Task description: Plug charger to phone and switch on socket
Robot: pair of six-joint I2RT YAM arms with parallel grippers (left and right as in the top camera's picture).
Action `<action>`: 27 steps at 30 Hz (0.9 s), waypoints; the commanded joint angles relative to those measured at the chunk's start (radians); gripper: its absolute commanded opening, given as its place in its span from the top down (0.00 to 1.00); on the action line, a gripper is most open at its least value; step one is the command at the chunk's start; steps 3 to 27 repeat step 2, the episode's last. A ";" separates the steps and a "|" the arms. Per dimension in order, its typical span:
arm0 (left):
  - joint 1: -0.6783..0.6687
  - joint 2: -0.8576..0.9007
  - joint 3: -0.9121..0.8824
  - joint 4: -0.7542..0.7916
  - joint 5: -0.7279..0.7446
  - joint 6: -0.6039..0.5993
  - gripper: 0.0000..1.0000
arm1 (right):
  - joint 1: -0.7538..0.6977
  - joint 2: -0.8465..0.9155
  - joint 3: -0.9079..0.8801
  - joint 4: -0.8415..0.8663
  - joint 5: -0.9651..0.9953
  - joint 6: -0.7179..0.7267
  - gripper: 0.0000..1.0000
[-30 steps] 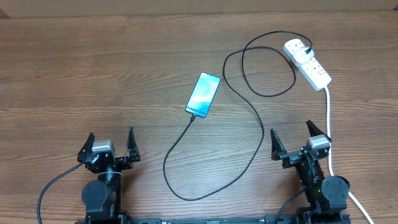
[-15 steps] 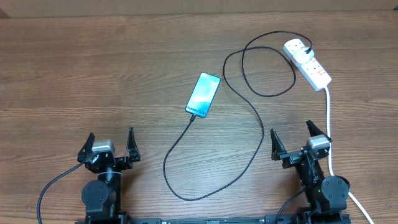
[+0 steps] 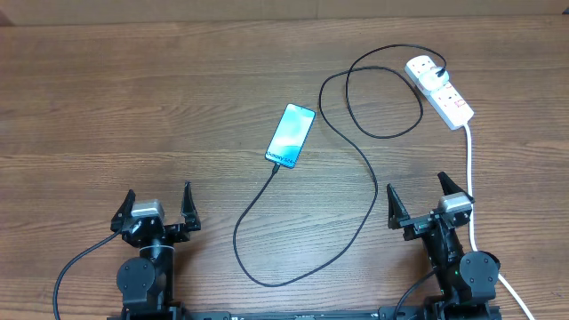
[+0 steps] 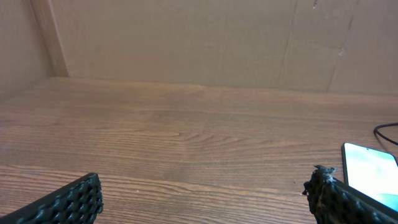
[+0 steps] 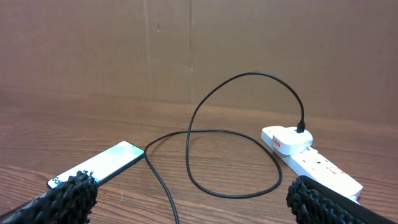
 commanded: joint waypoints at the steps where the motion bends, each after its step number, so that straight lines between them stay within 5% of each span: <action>1: -0.002 -0.010 -0.005 0.002 0.006 0.023 0.00 | -0.005 -0.009 -0.010 0.003 0.002 0.006 0.00; 27: -0.002 -0.010 -0.004 0.002 0.006 0.023 0.00 | -0.005 -0.009 -0.010 0.004 0.002 0.006 0.00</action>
